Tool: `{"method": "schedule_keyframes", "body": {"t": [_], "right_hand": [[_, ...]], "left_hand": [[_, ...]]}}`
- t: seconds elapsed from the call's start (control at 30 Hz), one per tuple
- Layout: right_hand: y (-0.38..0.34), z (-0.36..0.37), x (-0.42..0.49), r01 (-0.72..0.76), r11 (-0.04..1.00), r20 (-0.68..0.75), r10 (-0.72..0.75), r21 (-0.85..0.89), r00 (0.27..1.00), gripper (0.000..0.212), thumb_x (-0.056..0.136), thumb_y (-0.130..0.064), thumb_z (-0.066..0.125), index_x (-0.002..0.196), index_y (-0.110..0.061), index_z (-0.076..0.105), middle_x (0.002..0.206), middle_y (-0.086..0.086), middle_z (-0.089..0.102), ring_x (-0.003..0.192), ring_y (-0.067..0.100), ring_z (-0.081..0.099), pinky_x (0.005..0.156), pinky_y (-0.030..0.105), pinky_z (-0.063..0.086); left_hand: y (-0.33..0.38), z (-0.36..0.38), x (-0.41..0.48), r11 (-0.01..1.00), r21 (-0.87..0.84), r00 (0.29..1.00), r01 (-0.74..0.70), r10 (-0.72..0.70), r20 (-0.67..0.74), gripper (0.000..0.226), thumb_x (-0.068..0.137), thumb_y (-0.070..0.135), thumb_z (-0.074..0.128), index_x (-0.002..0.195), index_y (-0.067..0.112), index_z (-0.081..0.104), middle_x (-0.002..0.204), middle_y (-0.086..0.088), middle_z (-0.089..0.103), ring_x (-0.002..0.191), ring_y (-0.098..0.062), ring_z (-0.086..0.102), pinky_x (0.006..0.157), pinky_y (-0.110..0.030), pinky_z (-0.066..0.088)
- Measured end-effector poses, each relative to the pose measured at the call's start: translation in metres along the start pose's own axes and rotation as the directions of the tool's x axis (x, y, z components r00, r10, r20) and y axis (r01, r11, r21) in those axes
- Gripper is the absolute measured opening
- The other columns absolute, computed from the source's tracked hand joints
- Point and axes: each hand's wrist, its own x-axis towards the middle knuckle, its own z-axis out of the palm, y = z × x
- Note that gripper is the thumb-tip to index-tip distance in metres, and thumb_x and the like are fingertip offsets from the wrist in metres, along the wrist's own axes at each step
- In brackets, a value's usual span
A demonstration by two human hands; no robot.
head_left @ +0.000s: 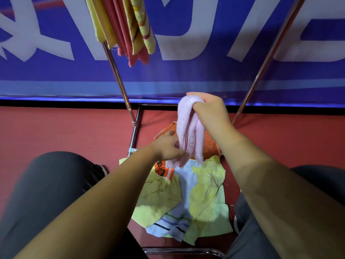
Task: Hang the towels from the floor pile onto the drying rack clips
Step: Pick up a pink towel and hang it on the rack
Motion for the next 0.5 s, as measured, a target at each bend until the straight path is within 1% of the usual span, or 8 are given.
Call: {"method": "schedule_keyframes", "body": {"t": [0.03,0.1,0.17,0.23,0.3,0.33,0.4,0.5], "right_hand": [[0.0,0.001,0.001,0.003,1.0,-0.006,-0.003,-0.017,1.0,0.029,0.089,-0.014,0.061,0.101,-0.026,0.083,0.097,-0.017,0.081,0.096,-0.004,0.073,0.086,0.017,0.055],[-0.001,0.002,0.001,0.036,0.996,0.01,-0.036,-0.079,0.999,0.019,0.087,-0.016,0.058,0.084,-0.017,0.076,0.078,-0.01,0.074,0.077,0.003,0.064,0.075,0.026,0.052],[-0.003,0.003,0.0,0.085,0.984,0.047,-0.078,-0.156,0.996,0.013,0.082,-0.014,0.053,0.074,-0.008,0.061,0.067,0.0,0.049,0.068,0.011,0.043,0.065,0.031,0.039],[-0.006,0.004,-0.001,0.093,0.969,0.046,-0.085,-0.231,0.995,0.014,0.079,-0.012,0.053,0.074,-0.009,0.066,0.068,0.007,0.053,0.069,0.009,0.04,0.062,0.029,0.037],[-0.01,0.005,-0.002,0.085,0.962,0.034,-0.079,-0.259,0.996,0.025,0.081,-0.01,0.056,0.088,-0.013,0.079,0.088,0.007,0.076,0.077,0.006,0.058,0.067,0.023,0.046],[-0.015,0.005,-0.003,0.08,0.96,0.018,-0.078,-0.266,0.997,0.03,0.082,-0.009,0.057,0.098,-0.013,0.082,0.103,0.007,0.079,0.092,0.011,0.07,0.075,0.022,0.053],[-0.022,0.004,-0.003,0.087,0.952,-0.002,-0.091,-0.295,0.996,0.033,0.079,-0.007,0.06,0.103,-0.012,0.082,0.115,0.01,0.077,0.112,0.021,0.069,0.089,0.03,0.057],[-0.031,0.003,-0.001,0.055,0.95,0.003,-0.056,-0.309,0.998,0.038,0.08,-0.012,0.066,0.111,-0.025,0.084,0.123,-0.007,0.078,0.114,0.011,0.069,0.078,0.009,0.048]], "left_hand": [[0.007,-0.005,-0.002,0.999,-0.046,0.999,-0.03,0.028,-0.037,0.067,0.078,0.054,0.06,0.139,0.026,0.065,0.149,-0.007,0.055,0.147,-0.026,0.035,0.12,-0.038,0.036],[0.018,-0.014,-0.002,0.99,-0.12,0.992,-0.073,0.06,-0.111,0.055,0.086,0.044,0.067,0.136,0.022,0.068,0.145,-0.01,0.058,0.139,-0.025,0.047,0.116,-0.038,0.041],[0.028,-0.022,-0.002,0.968,-0.225,0.977,-0.111,0.066,-0.201,0.034,0.09,0.03,0.07,0.121,0.016,0.074,0.123,-0.008,0.072,0.115,-0.023,0.065,0.099,-0.038,0.053],[0.038,-0.029,-0.006,0.949,-0.288,0.956,-0.124,0.036,-0.291,0.018,0.093,0.024,0.068,0.108,0.017,0.074,0.105,-0.003,0.076,0.098,-0.02,0.069,0.086,-0.035,0.054],[0.045,-0.033,-0.009,0.951,-0.279,0.93,-0.134,0.023,-0.368,0.007,0.093,0.019,0.064,0.097,0.019,0.069,0.099,-0.001,0.075,0.093,-0.02,0.067,0.079,-0.032,0.049],[0.048,-0.035,-0.01,0.951,-0.278,0.919,-0.134,0.014,-0.394,0.006,0.094,0.018,0.061,0.095,0.022,0.066,0.099,0.0,0.074,0.093,-0.02,0.066,0.078,-0.031,0.047],[0.054,-0.038,-0.014,0.94,-0.312,0.894,-0.139,-0.016,-0.448,0.01,0.094,0.017,0.058,0.097,0.025,0.063,0.099,0.003,0.072,0.093,-0.019,0.064,0.076,-0.029,0.046],[0.061,-0.046,-0.018,0.923,-0.332,0.837,-0.193,-0.022,-0.547,0.009,0.096,0.023,0.059,0.101,0.025,0.067,0.098,0.008,0.073,0.093,-0.015,0.065,0.077,-0.028,0.05]]}}
